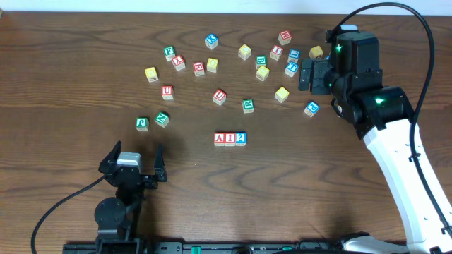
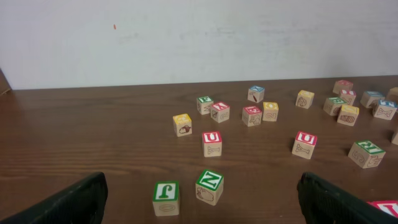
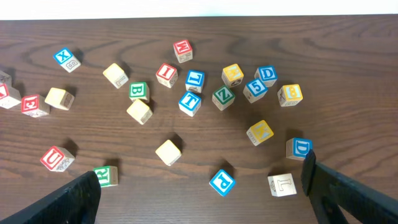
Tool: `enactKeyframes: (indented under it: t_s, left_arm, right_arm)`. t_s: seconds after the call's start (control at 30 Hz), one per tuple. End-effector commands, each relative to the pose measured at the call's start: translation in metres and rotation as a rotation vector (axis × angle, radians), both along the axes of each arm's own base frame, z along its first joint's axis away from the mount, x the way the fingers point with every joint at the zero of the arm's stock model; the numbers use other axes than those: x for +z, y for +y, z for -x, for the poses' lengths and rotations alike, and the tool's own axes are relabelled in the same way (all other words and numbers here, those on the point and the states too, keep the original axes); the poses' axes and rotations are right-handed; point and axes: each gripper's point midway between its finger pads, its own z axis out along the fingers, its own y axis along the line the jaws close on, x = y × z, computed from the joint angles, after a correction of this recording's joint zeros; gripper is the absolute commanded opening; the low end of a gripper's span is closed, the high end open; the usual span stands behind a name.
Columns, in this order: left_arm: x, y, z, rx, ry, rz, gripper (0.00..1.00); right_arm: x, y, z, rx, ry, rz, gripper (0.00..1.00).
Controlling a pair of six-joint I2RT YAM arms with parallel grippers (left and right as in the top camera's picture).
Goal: Spell out AI2
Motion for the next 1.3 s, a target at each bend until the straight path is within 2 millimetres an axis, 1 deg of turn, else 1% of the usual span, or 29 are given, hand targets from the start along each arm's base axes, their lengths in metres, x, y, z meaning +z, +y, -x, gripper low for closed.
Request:
enactKeyframes:
  t_s: [0.0, 0.1, 0.2, 0.27, 0.37, 0.47, 0.53, 0.63, 0.7, 0.73, 0.87, 1.07, 1.2, 1.27]
  left_arm:
    - [-0.014, -0.001, 0.001, -0.01, 0.047, -0.008, 0.96]
    - [-0.014, -0.001, 0.001, -0.01, 0.047, -0.008, 0.96]
    - [-0.014, -0.001, 0.001, -0.01, 0.047, -0.008, 0.96]
    - [-0.014, -0.001, 0.001, -0.01, 0.047, -0.008, 0.96]
    - [-0.014, -0.001, 0.001, -0.01, 0.047, -0.008, 0.96]
    - [-0.014, -0.001, 0.001, -0.01, 0.047, -0.008, 0.96]
    - [-0.014, -0.001, 0.001, -0.01, 0.047, -0.008, 0.96]
    - [-0.014, -0.001, 0.001, -0.01, 0.047, -0.008, 0.96]
    - [-0.014, -0.001, 0.001, -0.01, 0.047, -0.008, 0.96]
    - [-0.014, -0.001, 0.001, -0.01, 0.047, -0.008, 0.96]
    - [-0.014, -0.001, 0.001, -0.01, 0.047, -0.008, 0.96]
    - [-0.014, -0.001, 0.001, -0.01, 0.047, -0.008, 0.96]
    - [-0.014, -0.001, 0.001, -0.01, 0.047, -0.008, 0.96]
    - [-0.014, -0.001, 0.001, -0.01, 0.047, -0.008, 0.96]
  right_arm:
    - [0.009, 0.0, 0.0, 0.009, -0.021, 0.007, 0.99]
    - [0.003, -0.003, 0.005, 0.004, 0.011, 0.019, 0.99]
    - [0.003, -0.004, 0.006, 0.001, 0.013, 0.024, 0.99]
    - [0.009, -0.01, 0.005, -0.028, -0.009, 0.046, 0.99]
    - [0.019, -0.012, 0.003, -0.027, -0.063, 0.057, 0.99]
    - [0.029, -0.01, 0.008, -0.019, -0.147, 0.039, 0.99]
    - [0.034, -0.009, 0.016, 0.006, -0.263, 0.027, 0.99]
    - [0.034, -0.009, 0.029, 0.047, -0.425, 0.036, 0.99]
    - [0.028, -0.011, 0.041, 0.061, -0.514, 0.051, 0.99]
    - [0.022, -0.014, 0.049, 0.066, -0.56, 0.059, 0.99]
    - [-0.002, -0.02, 0.075, 0.076, -0.639, 0.085, 0.99]
    - [-0.041, -0.032, 0.105, 0.077, -0.669, 0.123, 0.99]
    - [-0.058, -0.042, 0.12, 0.053, -0.685, 0.128, 0.99]
    - [-0.062, -0.045, 0.125, 0.047, -0.702, 0.126, 0.99]
